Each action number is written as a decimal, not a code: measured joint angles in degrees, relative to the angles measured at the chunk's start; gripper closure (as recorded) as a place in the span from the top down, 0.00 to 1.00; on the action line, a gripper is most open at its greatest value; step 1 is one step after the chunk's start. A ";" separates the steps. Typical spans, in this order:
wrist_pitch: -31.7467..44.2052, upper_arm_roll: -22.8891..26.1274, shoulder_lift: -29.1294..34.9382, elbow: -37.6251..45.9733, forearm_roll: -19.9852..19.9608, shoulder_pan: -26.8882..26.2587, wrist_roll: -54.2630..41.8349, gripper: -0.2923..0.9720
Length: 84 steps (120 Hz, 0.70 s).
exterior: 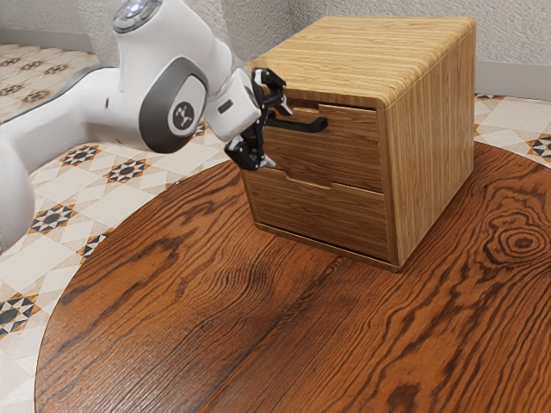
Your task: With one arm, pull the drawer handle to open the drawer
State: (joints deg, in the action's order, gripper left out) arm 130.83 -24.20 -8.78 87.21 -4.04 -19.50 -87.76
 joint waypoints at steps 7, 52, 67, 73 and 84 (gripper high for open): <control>0.01 0.02 -0.09 -0.03 -0.13 0.02 -0.16 0.77; 0.03 0.03 -0.52 0.36 -0.86 0.05 -0.78 0.77; 0.03 0.03 -0.57 0.42 -1.19 0.04 -0.88 0.77; 0.03 0.03 -0.57 0.49 -1.36 0.01 -0.92 0.77; 0.04 0.07 -0.57 0.71 -1.77 0.03 -0.97 0.76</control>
State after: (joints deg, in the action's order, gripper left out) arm 130.87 -24.13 -9.34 87.92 -5.82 -19.47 -88.73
